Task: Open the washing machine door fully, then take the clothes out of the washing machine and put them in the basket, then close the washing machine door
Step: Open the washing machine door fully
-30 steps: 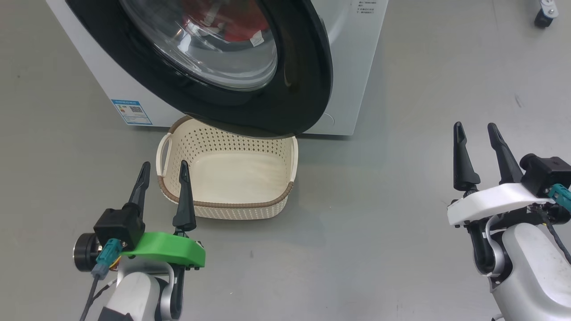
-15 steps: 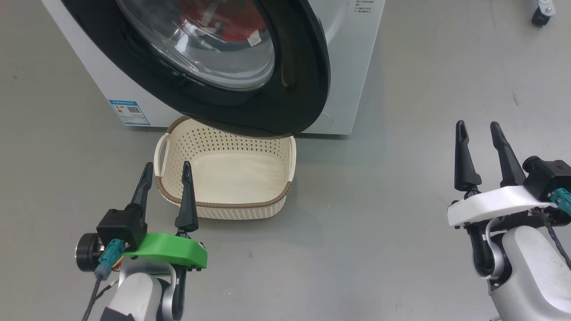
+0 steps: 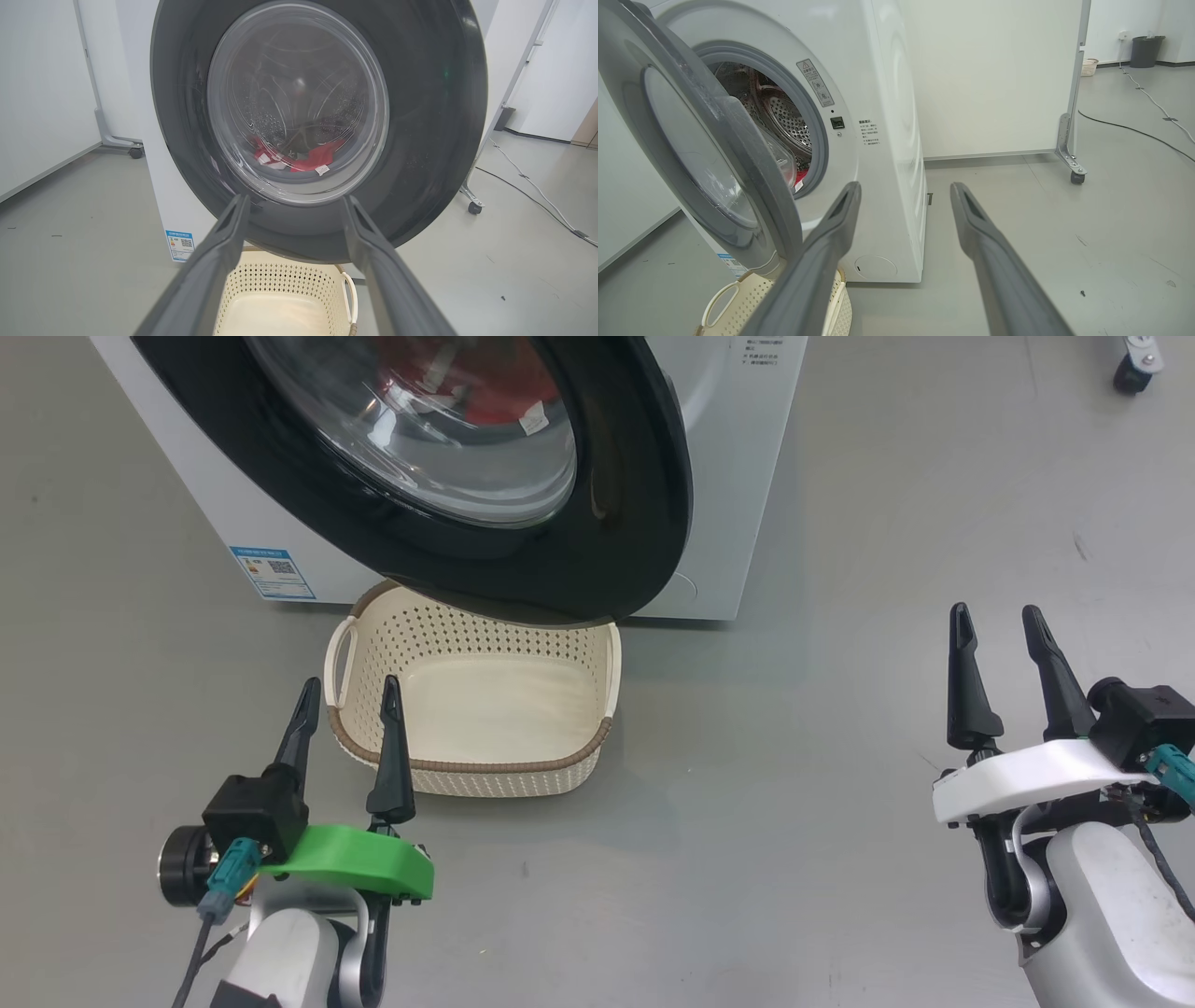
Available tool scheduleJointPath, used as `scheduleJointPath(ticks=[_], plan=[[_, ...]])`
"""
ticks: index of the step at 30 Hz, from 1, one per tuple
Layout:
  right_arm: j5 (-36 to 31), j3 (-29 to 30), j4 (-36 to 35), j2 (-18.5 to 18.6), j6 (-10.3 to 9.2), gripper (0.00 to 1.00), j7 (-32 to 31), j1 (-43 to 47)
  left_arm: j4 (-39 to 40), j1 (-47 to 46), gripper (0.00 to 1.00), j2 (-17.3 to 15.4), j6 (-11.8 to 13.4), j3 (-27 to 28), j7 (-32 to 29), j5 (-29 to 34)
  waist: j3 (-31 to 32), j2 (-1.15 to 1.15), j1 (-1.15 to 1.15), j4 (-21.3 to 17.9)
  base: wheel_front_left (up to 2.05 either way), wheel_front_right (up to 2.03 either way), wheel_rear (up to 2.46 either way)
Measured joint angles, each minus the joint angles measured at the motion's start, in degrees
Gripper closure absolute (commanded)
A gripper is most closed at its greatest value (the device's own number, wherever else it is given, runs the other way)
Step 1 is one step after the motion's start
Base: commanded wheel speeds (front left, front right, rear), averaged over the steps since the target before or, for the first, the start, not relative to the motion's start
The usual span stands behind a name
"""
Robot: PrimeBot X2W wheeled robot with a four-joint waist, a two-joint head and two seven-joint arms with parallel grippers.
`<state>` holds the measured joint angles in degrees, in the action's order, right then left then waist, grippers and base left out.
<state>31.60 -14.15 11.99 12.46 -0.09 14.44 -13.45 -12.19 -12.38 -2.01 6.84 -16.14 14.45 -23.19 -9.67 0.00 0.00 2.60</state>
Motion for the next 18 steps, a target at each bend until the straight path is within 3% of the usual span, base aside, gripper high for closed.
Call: scheduleJointPath(ticks=[18], plan=[[-1.1,1.11,-0.48,-0.35,0.53,0.0,0.0,0.3,0.04,0.64,0.0,0.0,0.0,-0.42,0.0,0.0,-0.11,0.0,0.0,0.08,0.0,0.0,0.0]])
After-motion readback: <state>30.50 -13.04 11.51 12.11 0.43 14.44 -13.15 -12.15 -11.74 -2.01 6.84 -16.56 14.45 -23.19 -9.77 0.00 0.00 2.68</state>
